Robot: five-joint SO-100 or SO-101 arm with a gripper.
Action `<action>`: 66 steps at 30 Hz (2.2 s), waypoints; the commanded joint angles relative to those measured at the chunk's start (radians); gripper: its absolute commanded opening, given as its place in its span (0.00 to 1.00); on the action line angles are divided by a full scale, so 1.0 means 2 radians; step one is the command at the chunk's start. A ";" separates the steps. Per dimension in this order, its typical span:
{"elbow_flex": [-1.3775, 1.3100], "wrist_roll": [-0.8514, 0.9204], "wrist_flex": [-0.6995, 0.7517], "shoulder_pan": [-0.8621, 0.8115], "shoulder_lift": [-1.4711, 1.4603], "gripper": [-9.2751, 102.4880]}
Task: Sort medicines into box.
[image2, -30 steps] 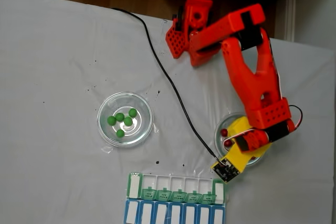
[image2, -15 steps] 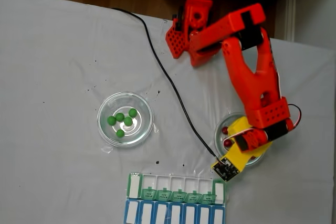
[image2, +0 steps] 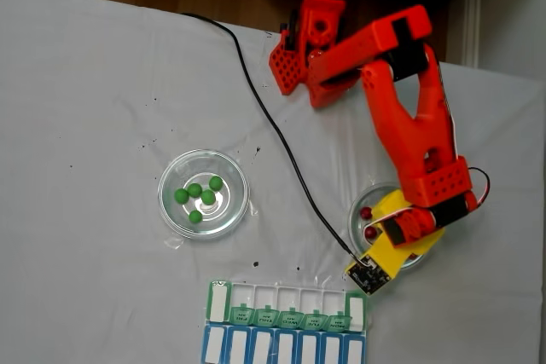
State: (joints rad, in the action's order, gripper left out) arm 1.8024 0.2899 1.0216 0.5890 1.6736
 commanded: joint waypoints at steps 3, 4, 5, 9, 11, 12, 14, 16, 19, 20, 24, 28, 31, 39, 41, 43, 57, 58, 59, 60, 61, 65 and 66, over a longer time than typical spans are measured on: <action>-0.002 -0.003 -0.015 0.009 0.054 0.28; -0.002 -0.003 -0.017 0.009 0.054 0.28; 0.000 -0.003 -0.019 0.009 0.054 0.28; 0.008 -0.005 -0.028 0.010 0.056 0.27; 0.011 -0.005 -0.033 0.010 0.058 0.27; 0.013 -0.005 -0.035 0.010 0.059 0.27; 0.017 -0.007 -0.041 0.010 0.061 0.26; 0.017 -0.007 -0.041 0.010 0.060 0.25; 0.008 -0.008 -0.031 0.011 0.052 0.24; 0.008 -0.008 -0.031 0.011 0.052 0.24; 0.006 -0.008 -0.031 0.009 0.054 0.21; 0.005 -0.009 -0.032 0.008 0.052 0.20; 0.005 -0.009 -0.034 0.008 0.052 0.19; -0.006 -0.011 -0.035 0.005 0.042 0.12; -0.008 -0.011 -0.031 0.005 0.042 0.12; -0.012 -0.008 -0.025 0.004 0.042 0.11; -0.025 -0.043 0.015 -0.005 0.074 0.09; -0.022 -0.039 0.016 -0.006 0.077 0.09; -0.021 -0.037 0.015 -0.008 0.082 0.09; -0.021 -0.040 0.015 -0.010 0.087 0.09; -0.024 -0.041 0.022 -0.012 0.092 0.09; -0.034 -0.045 0.041 -0.028 0.127 0.09; -0.038 -0.048 0.045 -0.032 0.134 0.09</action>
State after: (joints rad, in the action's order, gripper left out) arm 1.8162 0.2056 1.0953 0.5507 1.8024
